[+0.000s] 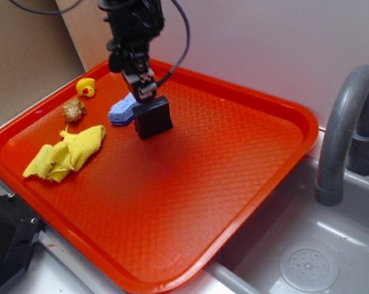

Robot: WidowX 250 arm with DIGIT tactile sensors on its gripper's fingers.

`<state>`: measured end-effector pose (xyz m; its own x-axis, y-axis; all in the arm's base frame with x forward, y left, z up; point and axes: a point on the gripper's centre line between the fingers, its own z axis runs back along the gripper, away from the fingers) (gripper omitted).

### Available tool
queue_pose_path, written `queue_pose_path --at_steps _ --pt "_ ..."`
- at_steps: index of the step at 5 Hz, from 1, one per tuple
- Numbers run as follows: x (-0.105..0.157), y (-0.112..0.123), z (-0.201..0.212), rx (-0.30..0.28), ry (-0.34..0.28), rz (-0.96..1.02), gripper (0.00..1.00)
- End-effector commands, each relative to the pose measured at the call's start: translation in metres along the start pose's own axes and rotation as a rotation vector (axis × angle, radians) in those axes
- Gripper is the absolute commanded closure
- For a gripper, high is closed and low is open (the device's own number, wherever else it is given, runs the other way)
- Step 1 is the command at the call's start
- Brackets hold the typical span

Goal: Grab the black box.

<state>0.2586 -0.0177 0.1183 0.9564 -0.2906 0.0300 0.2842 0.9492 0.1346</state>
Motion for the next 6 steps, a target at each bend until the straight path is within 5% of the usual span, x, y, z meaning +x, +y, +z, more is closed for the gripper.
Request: queue_pose_path --at_steps 1,2,4,6 --pt "-0.004 0.005 0.045 -0.049 -0.132 0.058 0.0" --pt "0.002 0.004 0.011 -0.023 -0.08 0.041 0.0" --pt "0.011 -0.003 -0.03 -0.088 -0.039 0.026 0.0" --pt "0.016 -0.013 -0.064 -0.053 0.026 -0.014 0.0"
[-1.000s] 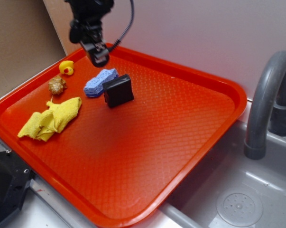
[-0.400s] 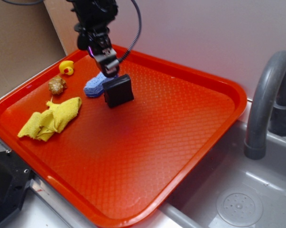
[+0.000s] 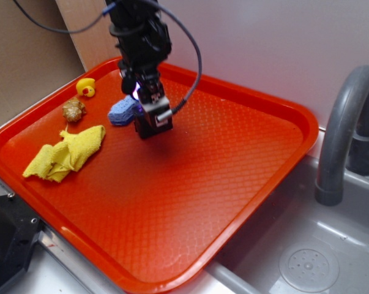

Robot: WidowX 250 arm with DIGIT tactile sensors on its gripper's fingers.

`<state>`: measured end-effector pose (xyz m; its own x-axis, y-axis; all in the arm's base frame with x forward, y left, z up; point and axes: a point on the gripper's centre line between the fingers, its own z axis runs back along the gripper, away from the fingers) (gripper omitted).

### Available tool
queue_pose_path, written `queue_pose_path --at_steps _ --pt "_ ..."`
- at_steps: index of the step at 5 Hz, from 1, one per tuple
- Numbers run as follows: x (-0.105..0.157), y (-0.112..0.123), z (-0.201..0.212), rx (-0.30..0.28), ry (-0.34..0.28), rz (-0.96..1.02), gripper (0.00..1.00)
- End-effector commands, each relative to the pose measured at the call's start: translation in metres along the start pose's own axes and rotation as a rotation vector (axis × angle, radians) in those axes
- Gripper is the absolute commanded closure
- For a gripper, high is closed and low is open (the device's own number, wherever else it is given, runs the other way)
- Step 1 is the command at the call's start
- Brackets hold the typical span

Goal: Grab the black box.

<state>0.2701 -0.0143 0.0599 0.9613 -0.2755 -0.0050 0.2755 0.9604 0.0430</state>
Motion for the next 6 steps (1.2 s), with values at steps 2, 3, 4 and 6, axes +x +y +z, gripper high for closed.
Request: queue_pose_path --at_steps 2,3,4,6 --pt "-0.001 -0.009 -0.02 0.047 0.032 -0.037 1.0" --pt "-0.002 -0.008 -0.017 0.041 0.02 -0.028 1.0" --pt "0.002 -0.003 -0.011 0.032 0.007 -0.009 1.0" --pt "0.003 0.003 0.006 0.032 -0.018 0.026 1.0"
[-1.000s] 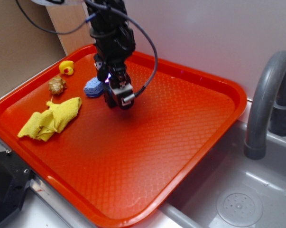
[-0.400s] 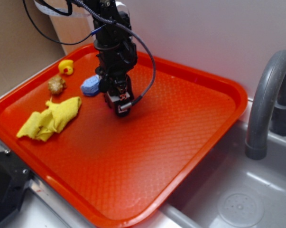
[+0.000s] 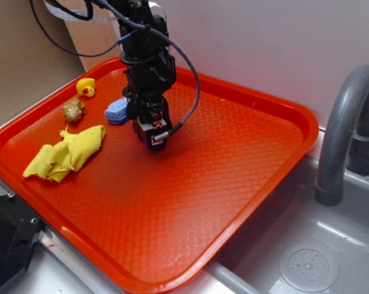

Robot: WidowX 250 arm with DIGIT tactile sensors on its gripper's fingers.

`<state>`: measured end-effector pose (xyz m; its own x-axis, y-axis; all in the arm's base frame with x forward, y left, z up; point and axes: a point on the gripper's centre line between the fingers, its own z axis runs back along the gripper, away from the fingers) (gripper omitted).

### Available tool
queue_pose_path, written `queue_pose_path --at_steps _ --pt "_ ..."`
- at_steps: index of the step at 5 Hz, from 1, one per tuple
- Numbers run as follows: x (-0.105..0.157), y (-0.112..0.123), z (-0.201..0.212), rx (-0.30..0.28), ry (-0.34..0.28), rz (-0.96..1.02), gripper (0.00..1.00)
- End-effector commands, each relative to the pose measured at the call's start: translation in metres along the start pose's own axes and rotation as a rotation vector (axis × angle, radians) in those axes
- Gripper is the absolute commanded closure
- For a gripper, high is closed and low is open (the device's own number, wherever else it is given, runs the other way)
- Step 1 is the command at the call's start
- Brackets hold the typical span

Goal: Grab the black box.

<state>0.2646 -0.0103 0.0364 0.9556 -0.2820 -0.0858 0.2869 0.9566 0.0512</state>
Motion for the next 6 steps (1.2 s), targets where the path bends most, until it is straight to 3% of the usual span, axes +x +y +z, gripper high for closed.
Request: queue_pose_path --at_steps 1,2,3,4,5,6 --pt "-0.01 -0.002 0.08 0.017 -0.179 0.184 1.0" --pt "-0.05 0.002 0.127 -0.046 -0.232 0.296 1.0" --pt "-0.073 0.002 0.175 -0.052 -0.22 0.324 1.0" --pt "-0.076 -0.003 0.226 -0.01 -0.163 0.343 1.0" --pt "-0.071 -0.003 0.252 0.026 -0.145 0.333 1.0" --pt "-0.07 0.001 0.251 0.019 -0.137 0.332 1.0"
